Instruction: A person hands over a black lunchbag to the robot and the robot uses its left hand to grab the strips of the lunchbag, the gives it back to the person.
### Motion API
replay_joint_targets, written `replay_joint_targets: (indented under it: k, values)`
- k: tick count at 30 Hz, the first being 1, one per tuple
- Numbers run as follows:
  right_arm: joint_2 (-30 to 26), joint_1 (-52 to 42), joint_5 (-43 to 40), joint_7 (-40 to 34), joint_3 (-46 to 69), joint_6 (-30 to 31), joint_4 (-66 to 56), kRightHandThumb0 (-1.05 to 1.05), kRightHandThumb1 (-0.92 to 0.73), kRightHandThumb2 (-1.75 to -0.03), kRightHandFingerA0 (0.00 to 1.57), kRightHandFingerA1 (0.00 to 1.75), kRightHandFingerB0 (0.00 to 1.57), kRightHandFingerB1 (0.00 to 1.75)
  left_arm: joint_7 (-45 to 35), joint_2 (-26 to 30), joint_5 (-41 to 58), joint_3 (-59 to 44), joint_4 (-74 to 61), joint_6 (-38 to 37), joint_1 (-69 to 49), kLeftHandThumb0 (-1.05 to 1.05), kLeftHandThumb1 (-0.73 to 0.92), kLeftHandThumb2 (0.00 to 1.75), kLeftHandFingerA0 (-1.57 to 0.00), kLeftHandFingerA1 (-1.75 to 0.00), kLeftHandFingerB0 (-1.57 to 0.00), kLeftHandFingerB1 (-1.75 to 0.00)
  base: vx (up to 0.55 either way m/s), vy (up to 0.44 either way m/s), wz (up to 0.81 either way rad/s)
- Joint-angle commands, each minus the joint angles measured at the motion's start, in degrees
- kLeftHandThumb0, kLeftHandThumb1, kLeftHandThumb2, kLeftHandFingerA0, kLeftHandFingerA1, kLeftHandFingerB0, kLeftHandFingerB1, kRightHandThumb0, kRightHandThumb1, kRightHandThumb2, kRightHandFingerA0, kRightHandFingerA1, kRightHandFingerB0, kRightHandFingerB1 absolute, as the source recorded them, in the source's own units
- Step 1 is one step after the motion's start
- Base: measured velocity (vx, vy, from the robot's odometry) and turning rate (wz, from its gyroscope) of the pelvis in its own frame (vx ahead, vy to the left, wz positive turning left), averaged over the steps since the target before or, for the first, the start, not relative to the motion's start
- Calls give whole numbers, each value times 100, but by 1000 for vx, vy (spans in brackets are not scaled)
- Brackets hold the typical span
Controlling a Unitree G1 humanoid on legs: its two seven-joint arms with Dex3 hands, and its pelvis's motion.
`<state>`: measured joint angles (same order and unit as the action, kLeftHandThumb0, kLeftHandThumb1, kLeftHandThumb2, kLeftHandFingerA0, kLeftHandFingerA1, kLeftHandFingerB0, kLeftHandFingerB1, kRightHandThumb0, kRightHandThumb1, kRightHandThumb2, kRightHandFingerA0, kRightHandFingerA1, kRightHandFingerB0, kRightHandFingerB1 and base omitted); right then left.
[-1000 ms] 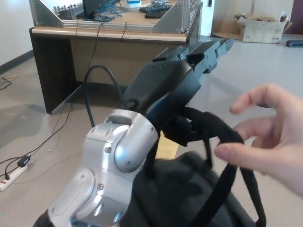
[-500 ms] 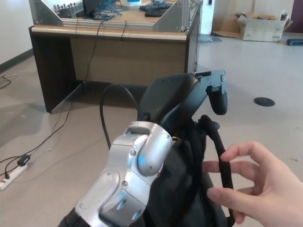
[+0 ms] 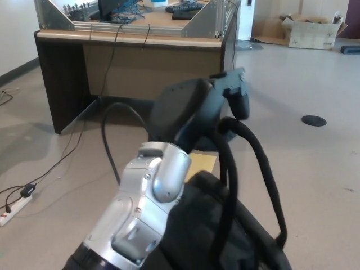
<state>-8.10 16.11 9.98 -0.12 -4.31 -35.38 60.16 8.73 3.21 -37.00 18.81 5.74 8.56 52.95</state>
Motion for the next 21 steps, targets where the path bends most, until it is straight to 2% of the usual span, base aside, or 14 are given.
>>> replay_joint_targets:
  k: [1,3,10,14,18,19,21]
  values:
    - [-192,-210,-77,179,70,163,-52,-52,-70,-61,55,48,52,44,2881,928,180,-1757,-356,-2523,-114,-19,68,58,-86,-175,-65,-175,0,0,0]
    - [-192,-173,-68,154,73,199,-40,-53,-70,-61,55,47,52,43,2876,1004,196,-1879,-410,-2565,-168,-21,68,58,-87,-175,-64,-175,0,0,0]
    - [-229,-287,-52,52,97,74,-105,-55,-71,-61,55,49,54,46,3156,1771,52,-2641,-851,-3397,-1015,-21,66,58,-89,-175,-64,-175,0,0,0]
    - [-234,-221,28,-108,84,105,-89,-57,-71,-61,57,48,55,44,3107,1803,103,-2900,-1232,-3522,-1380,-20,66,57,-90,-175,-65,-175,0,0,0]
    - [-259,-203,22,-125,105,11,-42,-56,-72,-61,57,49,55,45,2912,1723,212,-3183,-1800,-3750,-2322,-20,66,58,-91,-175,-65,-175,0,0,0]
    - [-248,-231,-16,-115,134,-58,-35,-52,-71,-61,58,50,56,47,2897,1647,281,-3295,-1881,-3904,-2841,-19,44,84,-124,-143,-100,-130,0,0,0]
    - [-253,-242,12,-161,126,-63,-45,-53,-72,-61,59,50,56,46,2920,1555,366,-3431,-1876,-4055,-3304,-18,44,84,-125,-142,-100,-130,0,0,0]
